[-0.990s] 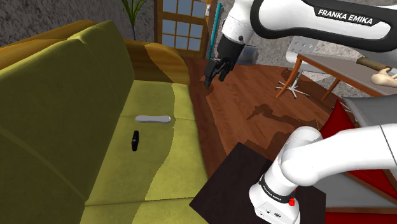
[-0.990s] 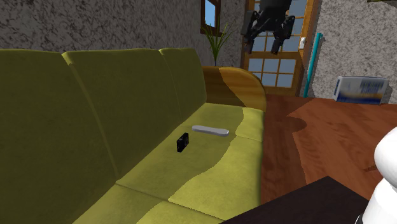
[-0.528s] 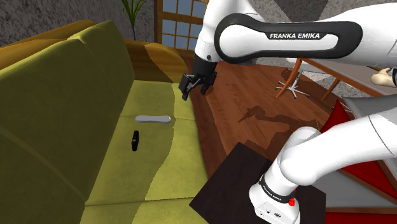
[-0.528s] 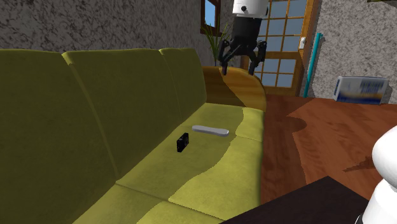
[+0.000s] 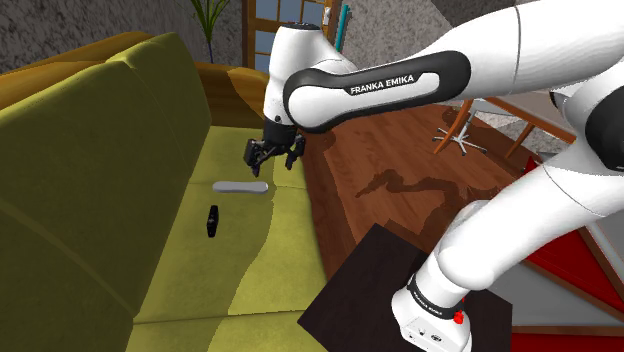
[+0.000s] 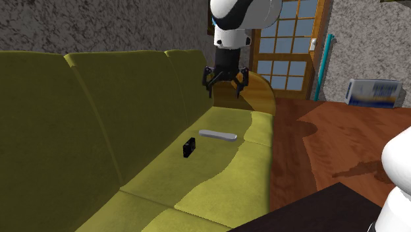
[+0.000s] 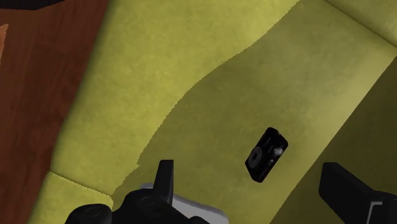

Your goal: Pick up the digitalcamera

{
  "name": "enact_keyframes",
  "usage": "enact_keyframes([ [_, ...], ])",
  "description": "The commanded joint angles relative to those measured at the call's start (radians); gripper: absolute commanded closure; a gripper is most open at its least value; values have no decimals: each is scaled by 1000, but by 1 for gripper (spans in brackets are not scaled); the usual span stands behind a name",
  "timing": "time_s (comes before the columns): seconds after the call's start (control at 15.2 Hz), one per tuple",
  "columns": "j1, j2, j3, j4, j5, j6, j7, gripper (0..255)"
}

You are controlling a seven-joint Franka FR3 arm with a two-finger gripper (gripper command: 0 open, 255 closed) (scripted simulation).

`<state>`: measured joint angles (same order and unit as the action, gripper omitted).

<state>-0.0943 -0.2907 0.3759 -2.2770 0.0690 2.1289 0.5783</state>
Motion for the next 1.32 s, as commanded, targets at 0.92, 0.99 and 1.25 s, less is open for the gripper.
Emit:
enact_keyframes([
  [0.92, 47, 672, 27, 370, -319, 160, 551, 0],
  [0.99, 59, 713, 16, 405, -331, 159, 575, 0],
  [1.25, 108, 877, -27, 558, -363, 148, 654, 0],
])
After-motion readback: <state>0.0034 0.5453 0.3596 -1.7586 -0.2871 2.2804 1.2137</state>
